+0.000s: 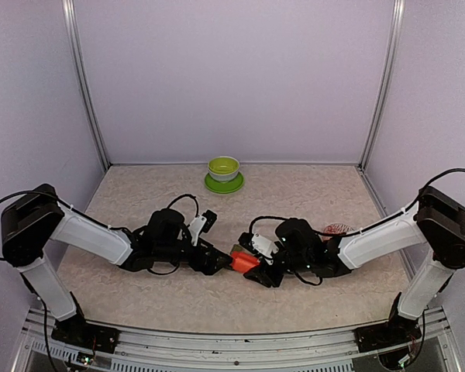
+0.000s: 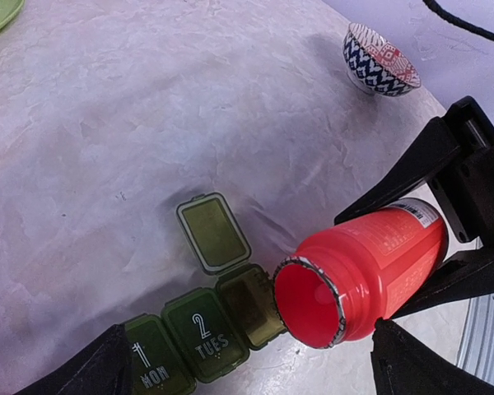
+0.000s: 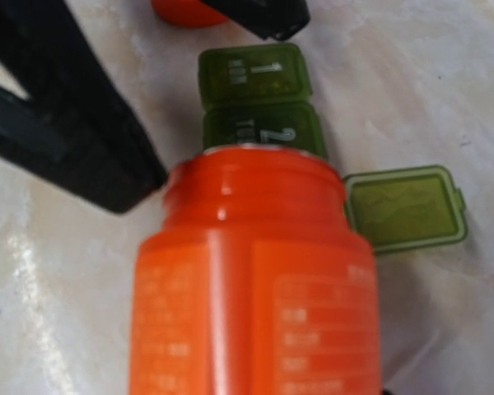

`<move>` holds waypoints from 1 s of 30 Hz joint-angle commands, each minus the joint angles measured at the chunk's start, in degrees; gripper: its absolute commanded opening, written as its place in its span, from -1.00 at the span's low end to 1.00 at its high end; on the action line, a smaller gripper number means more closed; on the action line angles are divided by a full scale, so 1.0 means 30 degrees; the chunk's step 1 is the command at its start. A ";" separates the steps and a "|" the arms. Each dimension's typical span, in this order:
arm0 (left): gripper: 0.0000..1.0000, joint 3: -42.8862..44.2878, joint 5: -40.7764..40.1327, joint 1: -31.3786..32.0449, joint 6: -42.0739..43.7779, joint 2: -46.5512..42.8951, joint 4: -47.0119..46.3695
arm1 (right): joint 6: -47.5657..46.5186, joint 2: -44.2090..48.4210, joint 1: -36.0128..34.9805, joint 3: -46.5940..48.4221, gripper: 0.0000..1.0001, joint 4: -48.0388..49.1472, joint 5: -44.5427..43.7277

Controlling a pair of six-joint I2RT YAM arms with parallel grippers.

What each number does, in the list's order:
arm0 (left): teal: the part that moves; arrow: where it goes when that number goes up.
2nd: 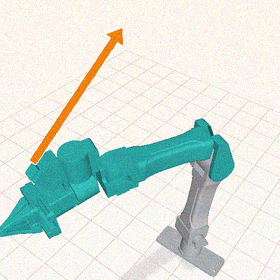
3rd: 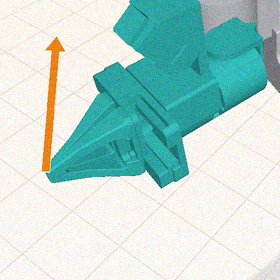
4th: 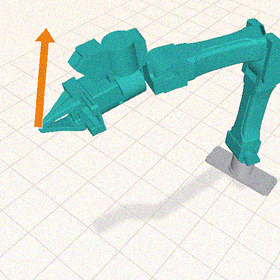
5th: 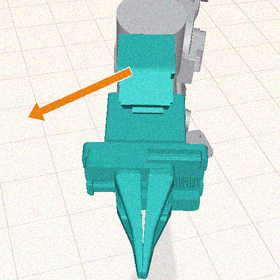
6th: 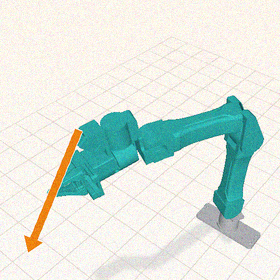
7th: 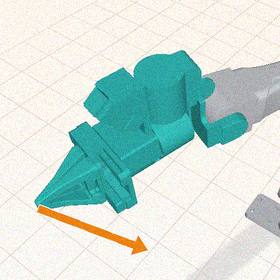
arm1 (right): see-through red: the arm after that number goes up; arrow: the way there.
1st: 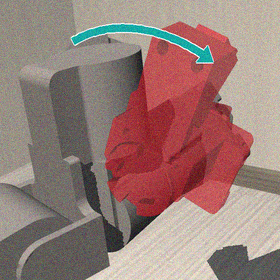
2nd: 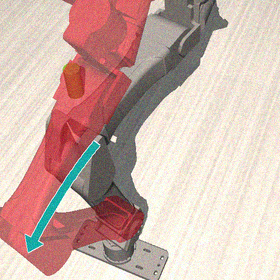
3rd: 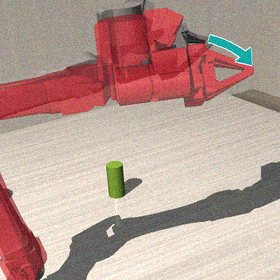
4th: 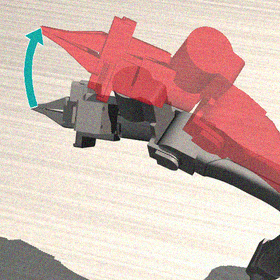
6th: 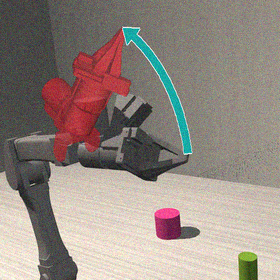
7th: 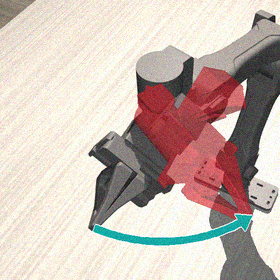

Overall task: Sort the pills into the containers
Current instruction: Pour the pill into the compartment of the pill container.

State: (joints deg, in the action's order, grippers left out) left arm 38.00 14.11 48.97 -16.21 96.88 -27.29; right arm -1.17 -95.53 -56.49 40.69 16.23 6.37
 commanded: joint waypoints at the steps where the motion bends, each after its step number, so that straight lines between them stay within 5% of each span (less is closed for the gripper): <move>1: 0.95 0.0662 -0.0350 0.0141 0.0285 0.0308 0.0458 | -0.0284 0.0500 0.0136 0.0613 -0.90 -0.0534 -0.0169; 30: 0.95 0.1131 -0.0620 0.0141 0.0267 0.1005 0.0933 | -0.0399 0.0410 0.0130 0.1229 -0.91 -0.1639 -0.0159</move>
State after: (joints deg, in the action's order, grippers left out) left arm 39.92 13.04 48.99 -16.21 98.83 -24.99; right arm -1.91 -95.44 -56.49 42.50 11.62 6.13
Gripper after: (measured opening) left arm 0.976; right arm 0.538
